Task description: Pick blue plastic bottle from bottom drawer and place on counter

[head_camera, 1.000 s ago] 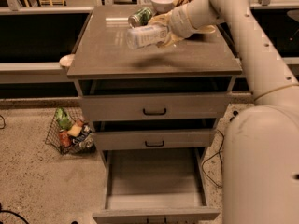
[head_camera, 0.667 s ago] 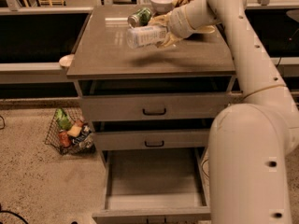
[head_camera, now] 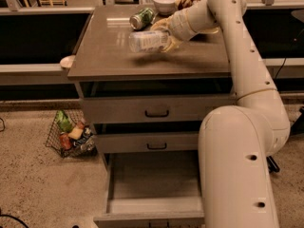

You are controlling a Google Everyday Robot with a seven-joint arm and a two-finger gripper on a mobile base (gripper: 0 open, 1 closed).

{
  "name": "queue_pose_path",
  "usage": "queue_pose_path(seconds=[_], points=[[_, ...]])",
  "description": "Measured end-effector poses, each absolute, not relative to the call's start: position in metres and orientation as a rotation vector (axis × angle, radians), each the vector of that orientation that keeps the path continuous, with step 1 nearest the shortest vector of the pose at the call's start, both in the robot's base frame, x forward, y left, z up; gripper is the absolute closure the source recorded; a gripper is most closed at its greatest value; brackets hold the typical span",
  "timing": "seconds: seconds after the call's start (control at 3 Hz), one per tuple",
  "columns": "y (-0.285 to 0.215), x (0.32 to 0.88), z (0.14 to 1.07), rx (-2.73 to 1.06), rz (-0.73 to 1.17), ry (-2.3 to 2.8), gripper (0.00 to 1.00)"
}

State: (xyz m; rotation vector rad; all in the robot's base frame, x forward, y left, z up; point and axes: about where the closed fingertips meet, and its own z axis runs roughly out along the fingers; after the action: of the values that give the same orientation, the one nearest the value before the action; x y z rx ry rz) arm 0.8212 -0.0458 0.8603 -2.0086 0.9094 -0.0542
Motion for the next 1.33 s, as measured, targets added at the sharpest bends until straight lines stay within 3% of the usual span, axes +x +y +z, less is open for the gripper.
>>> queue_pose_path(seconds=[0.33,1.33], points=[[-0.048,0.826,0.86,-1.988,-0.041,0.933,0.04],[-0.07,0.833,0.874,-1.918,-0.07,0.957,0.0]])
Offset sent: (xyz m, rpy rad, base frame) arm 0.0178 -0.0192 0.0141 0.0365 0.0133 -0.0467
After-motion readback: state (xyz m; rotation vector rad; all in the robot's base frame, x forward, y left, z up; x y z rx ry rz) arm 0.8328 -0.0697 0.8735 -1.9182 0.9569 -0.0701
